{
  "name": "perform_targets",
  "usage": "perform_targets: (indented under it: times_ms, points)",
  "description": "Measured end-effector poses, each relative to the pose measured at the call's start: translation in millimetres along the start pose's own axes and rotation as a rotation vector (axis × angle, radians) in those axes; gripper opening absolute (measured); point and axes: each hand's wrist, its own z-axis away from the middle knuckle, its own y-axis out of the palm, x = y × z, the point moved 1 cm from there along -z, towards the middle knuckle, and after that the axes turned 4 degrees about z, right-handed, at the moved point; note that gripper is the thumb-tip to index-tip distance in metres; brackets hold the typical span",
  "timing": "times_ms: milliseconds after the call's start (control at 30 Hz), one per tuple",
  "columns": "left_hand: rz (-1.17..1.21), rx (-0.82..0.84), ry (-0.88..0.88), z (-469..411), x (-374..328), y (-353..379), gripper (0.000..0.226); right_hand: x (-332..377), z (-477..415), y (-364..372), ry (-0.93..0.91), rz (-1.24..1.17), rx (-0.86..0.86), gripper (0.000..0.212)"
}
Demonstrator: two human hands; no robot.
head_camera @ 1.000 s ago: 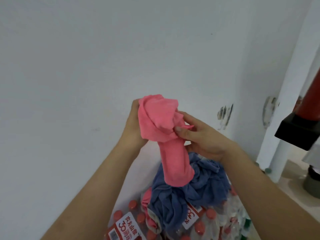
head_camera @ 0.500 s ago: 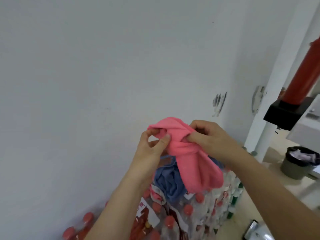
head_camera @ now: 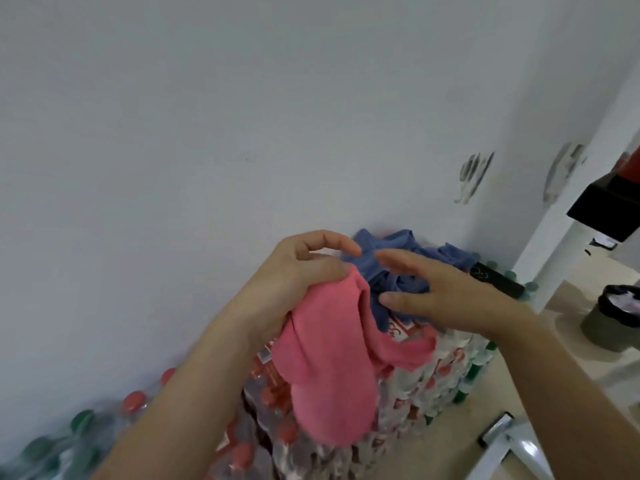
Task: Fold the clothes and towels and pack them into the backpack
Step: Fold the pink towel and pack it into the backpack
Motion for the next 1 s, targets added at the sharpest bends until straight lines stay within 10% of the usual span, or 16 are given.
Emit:
perform_targets:
  times_ms: [133, 433, 633, 867, 1000]
  points:
    - [-0.26, 0.143, -0.045, 13, -13, 7, 0.029, 31, 3, 16, -0.231, -0.585, 0.346, 0.054]
    - [-0.761, -0.01, -0.188, 64, -18, 4, 0.022, 17, -2, 3, -0.28, -0.418, 0.522, 0.009]
    - [-0.104, -0.331, -0.017, 113, 8, -14, 0.014, 17, -11, -12, -0.386, -0.05, 0.479, 0.029]
    - [-0.031, -0.604, 0.095, 152, -1, -28, 0.036, 52, -28, 59, -0.324, -0.324, 0.944, 0.049]
    - [-0.126, -0.557, 0.08, 168, 8, -51, 0.045, 93, -21, 140, -0.394, -0.241, 0.92, 0.006]
